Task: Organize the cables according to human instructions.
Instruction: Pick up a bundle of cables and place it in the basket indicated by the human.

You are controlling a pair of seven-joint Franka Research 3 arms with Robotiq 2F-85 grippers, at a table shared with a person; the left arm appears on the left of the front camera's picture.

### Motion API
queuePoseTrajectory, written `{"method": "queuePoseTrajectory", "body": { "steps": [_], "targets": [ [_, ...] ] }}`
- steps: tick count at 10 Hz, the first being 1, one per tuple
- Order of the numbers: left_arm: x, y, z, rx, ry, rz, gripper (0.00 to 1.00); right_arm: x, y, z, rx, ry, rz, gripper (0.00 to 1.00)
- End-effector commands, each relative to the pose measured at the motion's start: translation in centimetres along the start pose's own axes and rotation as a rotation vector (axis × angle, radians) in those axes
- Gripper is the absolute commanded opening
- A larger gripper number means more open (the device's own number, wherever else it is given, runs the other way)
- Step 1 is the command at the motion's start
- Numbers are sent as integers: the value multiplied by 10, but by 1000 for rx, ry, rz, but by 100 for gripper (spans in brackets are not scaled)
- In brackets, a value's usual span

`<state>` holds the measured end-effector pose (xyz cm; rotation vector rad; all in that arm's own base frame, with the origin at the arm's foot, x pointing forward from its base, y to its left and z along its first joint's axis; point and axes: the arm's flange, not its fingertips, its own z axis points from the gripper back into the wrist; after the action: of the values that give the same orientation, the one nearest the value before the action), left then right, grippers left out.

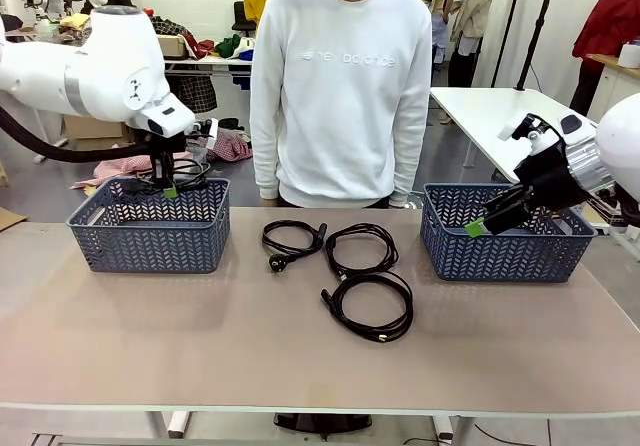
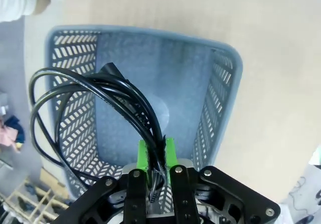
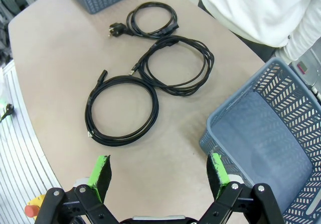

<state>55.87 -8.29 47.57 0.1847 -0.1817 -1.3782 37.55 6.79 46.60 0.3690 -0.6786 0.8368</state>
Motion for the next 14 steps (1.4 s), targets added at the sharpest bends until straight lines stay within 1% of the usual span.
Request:
{"method": "queuePoseTrajectory", "body": {
  "steps": [1, 5, 8, 9, 10, 11, 12, 13, 14],
  "targets": [
    [-1, 3, -5, -7, -8, -3, 15, 0, -3, -2, 15, -17, 12, 100],
    [-7, -5, -22, -45, -23, 16, 15, 0, -3, -2, 15, -17, 12, 100],
    [-10, -4, -29, -37, -26, 34, 15, 0, -3, -2, 15, -17, 12, 100],
    [-10, -4, -29, -47, -31, 31, 22, 0, -3, -2, 15, -17, 12, 100],
    [-10, -4, -27, -52, -39, 32, 35, 0, -3, -2, 15, -17, 12, 100],
    [-10, -4, -24, -50, -38, 35, 42, 0, -3, -2, 15, -17, 12, 100],
    [-10, -3, -21, -54, -43, 38, 55, 0, -3, -2, 15, -17, 12, 100],
    [-11, -3, -20, -63, -42, 42, 62, 0, -3, -2, 15, -17, 12, 100],
    [-11, -3, -19, -74, -40, 46, 74, 0, -3, -2, 15, -17, 12, 100]
  ]
}}
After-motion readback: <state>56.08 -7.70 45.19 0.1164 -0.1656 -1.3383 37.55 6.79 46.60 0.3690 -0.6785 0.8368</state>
